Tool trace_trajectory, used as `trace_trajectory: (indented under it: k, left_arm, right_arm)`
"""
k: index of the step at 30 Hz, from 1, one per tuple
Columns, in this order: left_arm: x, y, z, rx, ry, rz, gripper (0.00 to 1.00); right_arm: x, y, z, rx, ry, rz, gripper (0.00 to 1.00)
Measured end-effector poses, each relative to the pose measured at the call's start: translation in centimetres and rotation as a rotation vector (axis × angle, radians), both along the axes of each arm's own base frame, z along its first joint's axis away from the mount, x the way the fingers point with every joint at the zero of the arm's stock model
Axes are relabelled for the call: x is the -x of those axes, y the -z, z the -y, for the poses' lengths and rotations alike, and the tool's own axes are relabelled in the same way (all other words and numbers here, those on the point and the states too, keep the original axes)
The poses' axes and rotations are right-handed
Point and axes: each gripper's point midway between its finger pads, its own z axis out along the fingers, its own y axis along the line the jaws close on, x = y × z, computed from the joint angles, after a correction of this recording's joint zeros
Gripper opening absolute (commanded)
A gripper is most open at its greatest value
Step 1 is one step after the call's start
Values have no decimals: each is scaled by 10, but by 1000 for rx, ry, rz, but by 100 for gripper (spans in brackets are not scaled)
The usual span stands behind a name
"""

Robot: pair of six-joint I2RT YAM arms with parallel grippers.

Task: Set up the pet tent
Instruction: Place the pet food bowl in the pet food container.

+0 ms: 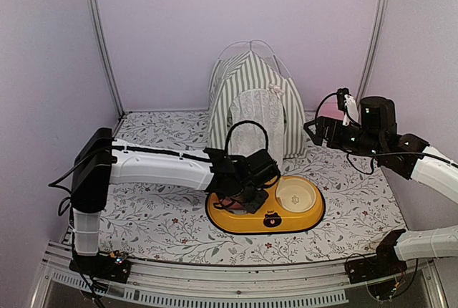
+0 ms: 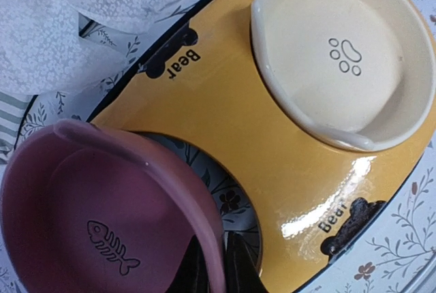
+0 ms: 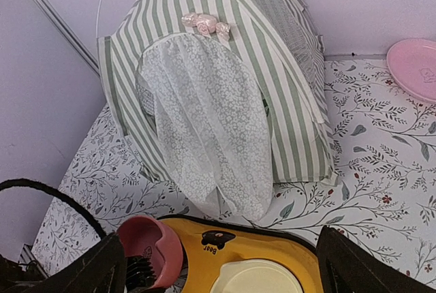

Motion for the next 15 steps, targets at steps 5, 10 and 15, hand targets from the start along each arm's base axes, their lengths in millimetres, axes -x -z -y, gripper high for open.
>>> trace_trajectory:
  k: [5, 10, 15]
  left_arm:
    - [8, 2, 6, -2, 29, -8, 0]
    - [19, 11, 11, -4, 47, -38, 0]
    - [20, 16, 12, -4, 43, -47, 11]
  right_arm:
    - [0, 0, 0, 0, 0, -1, 99]
    - [0, 0, 0, -4, -1, -3, 99]
    - [1, 0, -1, -14, 2, -8, 99]
